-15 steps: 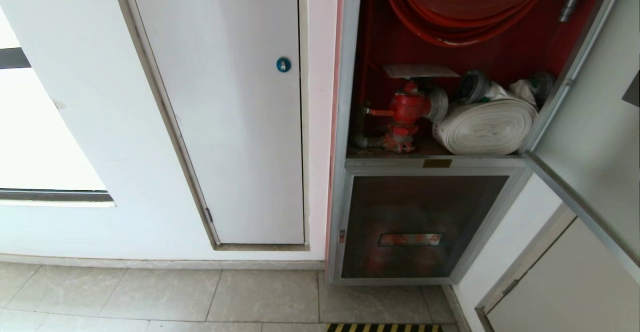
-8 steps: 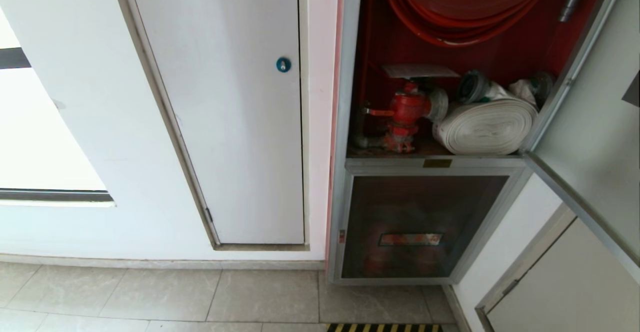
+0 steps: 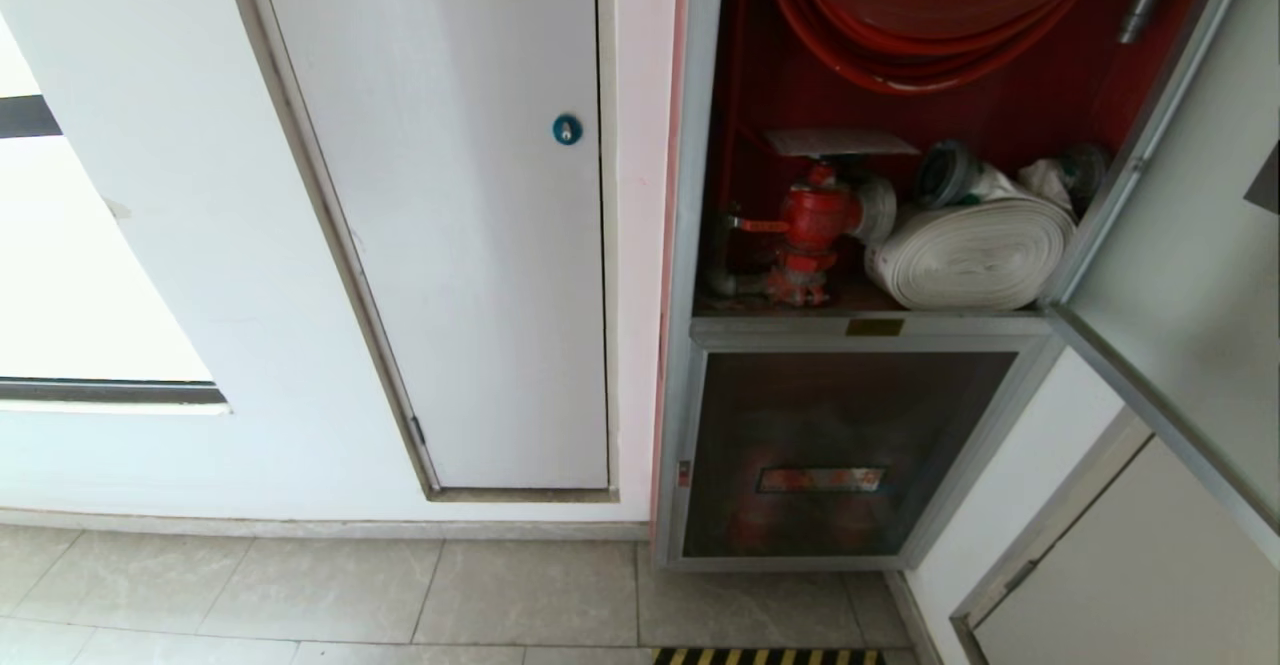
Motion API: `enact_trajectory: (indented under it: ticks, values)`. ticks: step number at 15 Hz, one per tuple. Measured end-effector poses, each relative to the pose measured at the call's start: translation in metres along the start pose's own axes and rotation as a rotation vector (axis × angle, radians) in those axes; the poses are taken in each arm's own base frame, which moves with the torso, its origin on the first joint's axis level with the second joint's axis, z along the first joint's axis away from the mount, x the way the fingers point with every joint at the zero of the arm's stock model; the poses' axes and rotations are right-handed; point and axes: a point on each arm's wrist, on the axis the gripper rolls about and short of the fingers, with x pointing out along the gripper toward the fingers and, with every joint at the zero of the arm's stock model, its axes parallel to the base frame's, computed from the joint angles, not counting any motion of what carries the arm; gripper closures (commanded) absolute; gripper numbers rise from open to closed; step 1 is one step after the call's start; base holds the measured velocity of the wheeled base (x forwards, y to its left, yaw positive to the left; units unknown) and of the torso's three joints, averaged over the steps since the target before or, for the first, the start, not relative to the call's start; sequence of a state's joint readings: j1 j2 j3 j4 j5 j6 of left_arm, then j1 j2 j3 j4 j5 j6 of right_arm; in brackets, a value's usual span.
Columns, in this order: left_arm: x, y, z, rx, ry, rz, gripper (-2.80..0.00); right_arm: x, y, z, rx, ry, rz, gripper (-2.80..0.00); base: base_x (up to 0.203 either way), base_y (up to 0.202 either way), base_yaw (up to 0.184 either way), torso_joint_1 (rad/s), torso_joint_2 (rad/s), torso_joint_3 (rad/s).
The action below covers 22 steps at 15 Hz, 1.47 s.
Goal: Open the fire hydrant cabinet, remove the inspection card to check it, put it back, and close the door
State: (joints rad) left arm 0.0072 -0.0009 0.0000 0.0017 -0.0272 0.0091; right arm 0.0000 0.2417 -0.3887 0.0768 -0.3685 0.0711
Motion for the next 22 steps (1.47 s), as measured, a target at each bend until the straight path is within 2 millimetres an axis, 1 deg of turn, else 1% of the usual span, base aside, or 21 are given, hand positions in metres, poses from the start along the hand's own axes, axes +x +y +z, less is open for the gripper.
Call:
enact_trajectory:
  ticks: [3,5,8,12,15,19,22]
  values:
    - [0.0,0.0,0.0,0.0,0.0,0.0,0.0,0.007,0.002,0.027,0.005,-0.021,-0.101,0.0,0.0,0.0,0.0,0.0,0.0,0.0]
    - [0.0,0.0,0.0,0.001,0.0,0.0,0.0,0.014,0.005,0.037,-0.001,-0.013,-0.144,0.0,0.0,0.0,0.0,0.0,0.0,0.0]
    - [0.0,0.0,0.0,0.001,0.0,0.0,0.0,0.026,0.009,0.05,0.014,-0.063,-0.22,0.0,0.0,0.0,0.0,0.0,0.0,0.0]
    - [0.0,0.0,0.0,0.0,0.0,0.0,0.0,0.035,0.013,0.059,-0.006,-0.079,-0.349,0.0,0.0,0.0,0.0,0.0,0.0,0.0]
    - [0.0,0.0,0.0,0.0,0.0,0.0,0.0,0.038,0.013,0.069,-0.012,-0.099,-0.451,0.0,0.0,0.0,0.0,0.0,0.0,0.0]
    - [0.0,0.0,0.0,0.0,0.0,0.0,0.0,0.041,0.013,0.076,-0.002,-0.12,-0.577,0.0,0.0,0.0,0.0,0.0,0.0,0.0]
    - [0.0,0.0,0.0,0.0,0.0,0.0,0.0,0.049,0.012,0.083,-0.002,-0.118,-0.642,0.0,0.0,0.0,0.0,0.0,0.0,0.0]
